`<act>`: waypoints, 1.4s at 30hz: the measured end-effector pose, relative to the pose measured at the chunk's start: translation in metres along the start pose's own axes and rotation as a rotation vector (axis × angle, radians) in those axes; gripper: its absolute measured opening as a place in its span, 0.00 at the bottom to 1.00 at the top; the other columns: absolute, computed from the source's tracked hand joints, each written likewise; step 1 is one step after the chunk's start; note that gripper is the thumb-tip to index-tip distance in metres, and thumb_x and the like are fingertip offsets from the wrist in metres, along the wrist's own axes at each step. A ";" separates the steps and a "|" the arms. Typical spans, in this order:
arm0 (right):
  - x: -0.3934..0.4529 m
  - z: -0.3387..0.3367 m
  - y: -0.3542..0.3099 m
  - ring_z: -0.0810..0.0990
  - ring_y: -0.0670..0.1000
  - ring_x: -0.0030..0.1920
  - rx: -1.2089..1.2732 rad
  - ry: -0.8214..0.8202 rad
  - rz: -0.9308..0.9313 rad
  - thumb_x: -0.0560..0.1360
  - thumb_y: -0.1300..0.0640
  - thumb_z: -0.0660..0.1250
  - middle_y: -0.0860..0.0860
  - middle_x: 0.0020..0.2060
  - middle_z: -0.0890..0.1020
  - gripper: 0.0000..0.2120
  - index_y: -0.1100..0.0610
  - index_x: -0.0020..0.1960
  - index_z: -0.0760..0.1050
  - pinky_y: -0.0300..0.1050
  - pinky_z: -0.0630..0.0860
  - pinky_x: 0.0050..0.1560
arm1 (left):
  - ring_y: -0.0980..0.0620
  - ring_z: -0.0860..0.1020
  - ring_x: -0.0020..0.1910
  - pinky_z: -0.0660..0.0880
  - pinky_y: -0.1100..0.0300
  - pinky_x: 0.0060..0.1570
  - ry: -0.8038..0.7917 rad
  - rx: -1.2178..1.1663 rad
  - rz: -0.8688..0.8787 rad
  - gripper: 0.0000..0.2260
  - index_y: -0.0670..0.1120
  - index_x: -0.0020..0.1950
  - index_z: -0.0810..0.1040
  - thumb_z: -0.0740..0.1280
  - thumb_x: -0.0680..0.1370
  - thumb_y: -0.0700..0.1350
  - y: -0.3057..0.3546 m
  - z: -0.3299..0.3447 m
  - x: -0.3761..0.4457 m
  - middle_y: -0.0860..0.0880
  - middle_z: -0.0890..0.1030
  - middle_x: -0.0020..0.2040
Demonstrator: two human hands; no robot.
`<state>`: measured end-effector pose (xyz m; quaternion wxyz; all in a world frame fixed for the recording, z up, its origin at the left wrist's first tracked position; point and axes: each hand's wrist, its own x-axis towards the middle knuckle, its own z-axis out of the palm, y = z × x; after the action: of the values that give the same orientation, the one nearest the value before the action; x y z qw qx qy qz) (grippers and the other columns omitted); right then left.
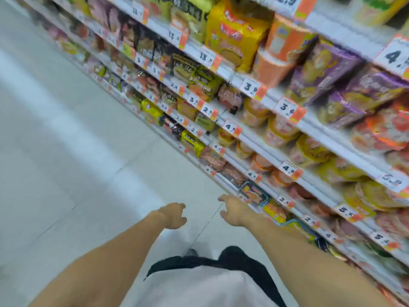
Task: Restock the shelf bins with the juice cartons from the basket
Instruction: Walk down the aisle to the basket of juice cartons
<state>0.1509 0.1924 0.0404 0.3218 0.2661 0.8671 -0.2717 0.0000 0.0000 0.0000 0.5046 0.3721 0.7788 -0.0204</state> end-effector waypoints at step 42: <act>0.730 -0.291 -0.930 0.76 0.52 0.56 -0.343 -0.542 -0.306 0.81 0.50 0.62 0.54 0.60 0.78 0.18 0.58 0.67 0.71 0.38 0.69 0.55 | 0.46 0.73 0.68 0.69 0.56 0.66 0.193 -0.887 -0.520 0.22 0.44 0.73 0.68 0.59 0.82 0.52 -0.835 -0.624 0.045 0.44 0.72 0.71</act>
<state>-1.0370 -0.0722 -0.0058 0.5357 -0.0067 0.8130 -0.2282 -0.9914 -0.3242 -0.0172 0.5177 -0.0830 0.8222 0.2214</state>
